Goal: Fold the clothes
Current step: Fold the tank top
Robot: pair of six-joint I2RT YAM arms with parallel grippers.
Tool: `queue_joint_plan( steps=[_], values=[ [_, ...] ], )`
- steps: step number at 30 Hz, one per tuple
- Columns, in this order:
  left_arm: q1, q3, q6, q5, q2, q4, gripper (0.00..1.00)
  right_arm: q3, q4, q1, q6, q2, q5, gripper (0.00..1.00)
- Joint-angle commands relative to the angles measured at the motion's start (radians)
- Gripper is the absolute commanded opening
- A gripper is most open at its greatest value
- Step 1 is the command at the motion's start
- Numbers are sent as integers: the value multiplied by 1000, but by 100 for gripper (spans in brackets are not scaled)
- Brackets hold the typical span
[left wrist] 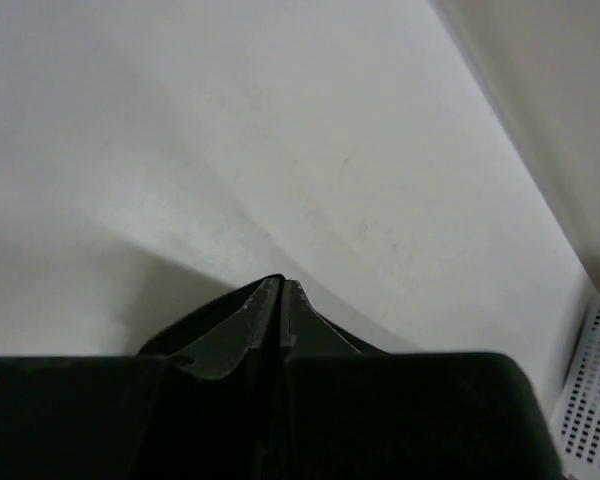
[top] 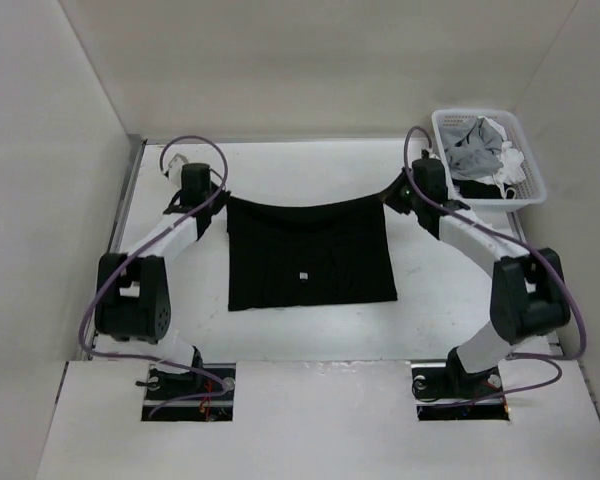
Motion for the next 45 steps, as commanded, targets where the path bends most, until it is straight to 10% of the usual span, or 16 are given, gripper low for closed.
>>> queue_joint_plan(
  steps=[1,18,36,45],
  values=[
    [11,209,25,-8,63,112,0,178,144,-42,23,70,-110,0],
    [72,-388,-9,64,-366,262,0,-402,294,-59,71,-297,-106,0],
    [115,-662,31,109,-427,307,9,-716,300,60,155,-325,-40,1],
    [163,-659,-2,121,-569,267,23,-723,251,59,117,-463,-17,49]
  ],
)
